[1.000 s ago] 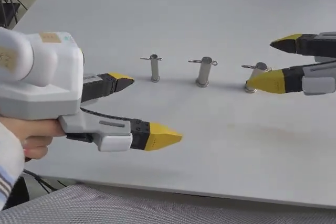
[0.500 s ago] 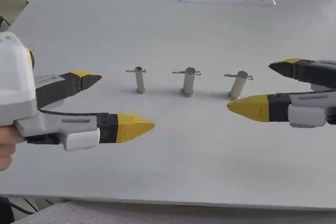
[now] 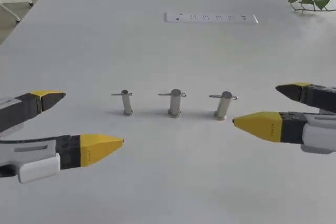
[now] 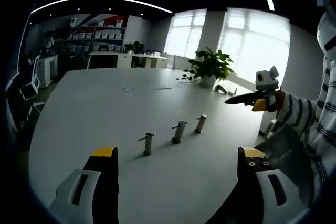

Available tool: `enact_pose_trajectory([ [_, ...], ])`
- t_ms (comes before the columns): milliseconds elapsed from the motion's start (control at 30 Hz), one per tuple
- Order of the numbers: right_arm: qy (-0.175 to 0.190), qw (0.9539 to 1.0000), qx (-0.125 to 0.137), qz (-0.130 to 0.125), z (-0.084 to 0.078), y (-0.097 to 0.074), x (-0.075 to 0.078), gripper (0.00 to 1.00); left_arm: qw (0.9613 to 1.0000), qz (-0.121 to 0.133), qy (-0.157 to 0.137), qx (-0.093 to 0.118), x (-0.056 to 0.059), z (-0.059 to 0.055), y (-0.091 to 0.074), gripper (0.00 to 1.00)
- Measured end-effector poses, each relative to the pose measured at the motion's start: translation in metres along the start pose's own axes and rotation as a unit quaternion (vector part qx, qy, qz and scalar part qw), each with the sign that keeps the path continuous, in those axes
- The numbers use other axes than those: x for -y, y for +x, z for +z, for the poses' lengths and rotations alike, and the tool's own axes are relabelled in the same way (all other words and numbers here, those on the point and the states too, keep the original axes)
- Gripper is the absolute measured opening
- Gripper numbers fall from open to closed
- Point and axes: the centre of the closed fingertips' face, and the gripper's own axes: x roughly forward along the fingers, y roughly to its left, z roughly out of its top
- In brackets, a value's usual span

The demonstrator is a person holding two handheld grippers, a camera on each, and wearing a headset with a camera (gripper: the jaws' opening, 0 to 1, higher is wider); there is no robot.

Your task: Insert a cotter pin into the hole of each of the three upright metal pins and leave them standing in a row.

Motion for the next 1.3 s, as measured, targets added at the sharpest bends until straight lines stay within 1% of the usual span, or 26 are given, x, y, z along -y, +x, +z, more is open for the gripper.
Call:
enact_pose_trajectory([
  [67, -0.002, 1.0000, -0.001, -0.002, 0.001, -0.003, 0.001, 0.98, 1.0000, 0.003, -0.009, 0.000, 0.001, -0.001, 0.000, 0.96],
  [133, 0.000, 1.0000, -0.003, -0.007, 0.000, -0.005, 0.003, 0.98, 0.9999, 0.002, -0.011, -0.004, 0.004, -0.003, 0.000, 0.96],
  [200, 0.002, 0.9999, -0.006, -0.011, -0.002, -0.006, 0.005, 0.98, 0.9998, 0.001, -0.013, -0.012, 0.006, -0.006, -0.001, 0.96],
  [233, 0.006, 0.9999, -0.009, -0.012, -0.003, -0.006, 0.006, 0.98, 0.9997, 0.001, -0.017, -0.018, 0.006, -0.009, -0.001, 0.97],
  [333, 0.028, 0.9994, -0.016, -0.010, -0.011, -0.003, 0.007, 0.98, 0.9994, 0.007, -0.023, -0.026, 0.004, -0.012, -0.002, 0.98],
  [367, 0.043, 0.9987, -0.026, -0.012, -0.018, -0.002, 0.009, 0.98, 0.9992, 0.009, -0.026, -0.027, 0.003, -0.013, -0.003, 0.98],
  [400, 0.047, 0.9984, -0.028, -0.014, -0.021, -0.001, 0.010, 0.98, 0.9991, 0.011, -0.029, -0.028, 0.002, -0.013, -0.003, 0.98],
  [433, 0.048, 0.9980, -0.035, -0.020, -0.028, 0.001, 0.013, 0.97, 0.9989, 0.015, -0.032, -0.032, -0.001, -0.013, -0.002, 0.98],
  [500, 0.043, 0.9973, -0.054, -0.024, -0.038, 0.003, 0.012, 0.97, 0.9989, 0.015, -0.029, -0.035, -0.002, -0.010, -0.002, 0.99],
  [600, 0.049, 0.9964, -0.065, -0.024, -0.045, 0.007, 0.009, 0.97, 0.9988, 0.013, -0.034, -0.032, -0.003, -0.006, 0.000, 0.99],
  [667, 0.047, 0.9956, -0.077, -0.026, -0.050, 0.009, 0.007, 0.96, 0.9984, 0.010, -0.040, -0.039, -0.002, -0.008, 0.001, 0.99],
  [733, 0.040, 0.9949, -0.089, -0.026, -0.054, 0.009, 0.006, 0.97, 0.9983, 0.007, -0.037, -0.045, -0.001, -0.011, 0.002, 0.99],
  [800, 0.039, 0.9949, -0.090, -0.026, -0.054, 0.009, 0.004, 0.97, 0.9975, 0.002, -0.042, -0.057, 0.002, -0.017, 0.003, 0.99],
  [900, 0.041, 0.9946, -0.092, -0.028, -0.055, 0.008, 0.003, 0.97, 0.9970, 0.001, -0.042, -0.065, 0.004, -0.023, 0.003, 0.99],
  [1000, 0.039, 0.9937, -0.098, -0.037, -0.058, 0.007, 0.004, 0.96, 0.9965, 0.000, -0.048, -0.069, 0.005, -0.026, 0.004, 0.99],
  [1100, 0.035, 0.9920, -0.112, -0.047, -0.065, 0.007, 0.005, 0.91, 0.9960, -0.003, -0.052, -0.072, 0.007, -0.028, 0.007, 0.99],
  [1133, 0.035, 0.9917, -0.114, -0.049, -0.067, 0.007, 0.005, 0.91, 0.9959, -0.002, -0.053, -0.074, 0.006, -0.029, 0.007, 0.99],
  [1200, 0.040, 0.9910, -0.117, -0.051, -0.069, 0.007, 0.006, 0.92, 0.9962, 0.011, -0.043, -0.075, 0.002, -0.030, 0.007, 0.99],
  [1233, 0.043, 0.9909, -0.116, -0.051, -0.069, 0.007, 0.005, 0.92, 0.9960, 0.017, -0.040, -0.079, 0.001, -0.032, 0.007, 0.99],
  [1300, 0.046, 0.9907, -0.116, -0.053, -0.070, 0.008, 0.005, 0.92, 0.9958, 0.016, -0.033, -0.083, 0.000, -0.033, 0.007, 0.99],
])
